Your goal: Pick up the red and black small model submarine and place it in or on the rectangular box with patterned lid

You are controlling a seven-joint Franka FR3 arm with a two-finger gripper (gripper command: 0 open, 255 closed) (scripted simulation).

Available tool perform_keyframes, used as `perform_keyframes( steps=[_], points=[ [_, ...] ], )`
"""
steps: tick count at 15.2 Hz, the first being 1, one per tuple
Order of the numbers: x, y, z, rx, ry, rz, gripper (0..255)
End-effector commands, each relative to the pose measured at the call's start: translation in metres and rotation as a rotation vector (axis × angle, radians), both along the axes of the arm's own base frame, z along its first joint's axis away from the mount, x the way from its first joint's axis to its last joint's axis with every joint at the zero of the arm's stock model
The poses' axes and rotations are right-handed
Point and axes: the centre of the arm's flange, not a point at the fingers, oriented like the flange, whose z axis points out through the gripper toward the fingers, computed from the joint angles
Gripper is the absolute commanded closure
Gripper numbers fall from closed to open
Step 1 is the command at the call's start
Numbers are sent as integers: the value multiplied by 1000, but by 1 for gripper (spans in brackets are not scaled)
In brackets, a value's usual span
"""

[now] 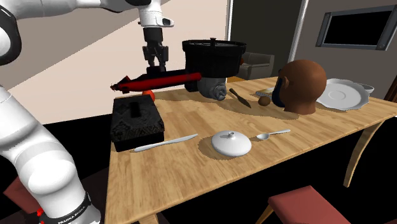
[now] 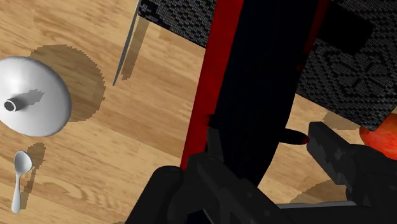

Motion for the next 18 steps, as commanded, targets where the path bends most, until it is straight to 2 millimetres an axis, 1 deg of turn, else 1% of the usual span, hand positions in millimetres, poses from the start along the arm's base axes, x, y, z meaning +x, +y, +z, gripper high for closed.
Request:
perform_keyframes(
  steps=[1, 10, 18],
  points=[
    [-20, 13, 3, 0, -3, -1, 255],
    [-112, 88, 15, 0, -3, -1, 255],
    [-112, 88, -27, 0, -3, -1, 255]
  ],
)
